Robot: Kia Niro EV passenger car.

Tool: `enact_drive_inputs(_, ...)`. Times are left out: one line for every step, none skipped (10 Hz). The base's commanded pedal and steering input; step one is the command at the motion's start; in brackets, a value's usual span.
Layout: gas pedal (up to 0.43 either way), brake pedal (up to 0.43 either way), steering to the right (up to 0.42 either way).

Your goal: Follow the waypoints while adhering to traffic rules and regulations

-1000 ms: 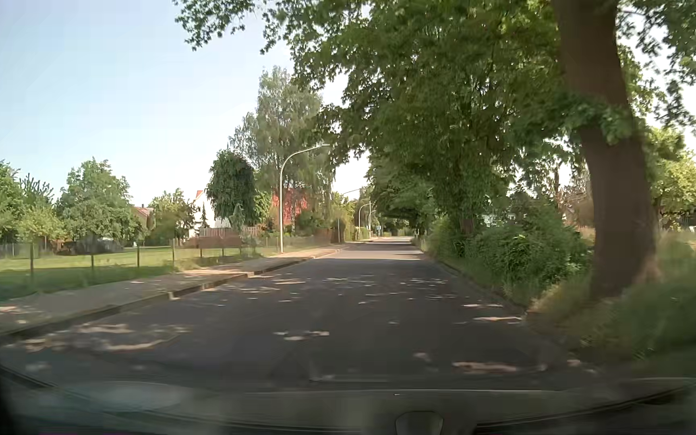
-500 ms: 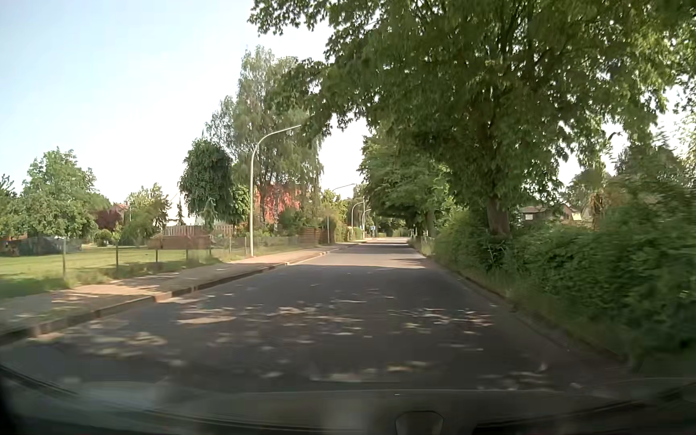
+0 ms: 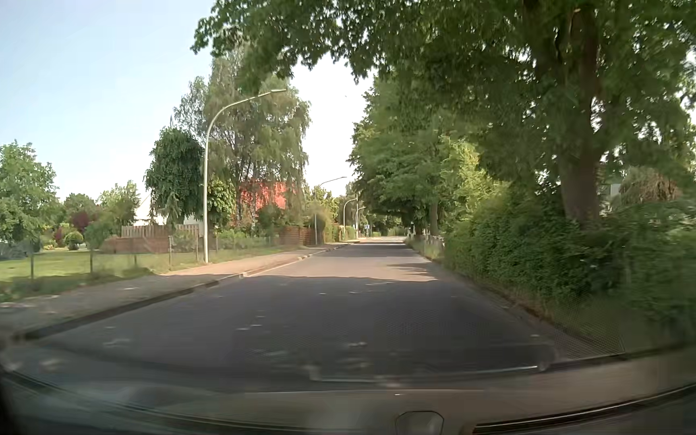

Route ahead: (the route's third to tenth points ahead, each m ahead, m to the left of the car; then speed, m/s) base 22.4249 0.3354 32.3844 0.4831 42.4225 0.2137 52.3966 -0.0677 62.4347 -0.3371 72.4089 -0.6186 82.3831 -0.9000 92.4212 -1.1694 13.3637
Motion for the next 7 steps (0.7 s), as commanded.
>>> enact_drive_inputs(0.130, 0.006, 0.009)
enact_drive_inputs(0.130, 0.006, 0.009)
enact_drive_inputs(0.130, 0.006, 0.009)
enact_drive_inputs(0.130, 0.006, 0.008)
enact_drive_inputs(0.130, 0.006, 0.007)
enact_drive_inputs(0.130, 0.006, 0.005)
enact_drive_inputs(0.130, 0.006, 0.005)
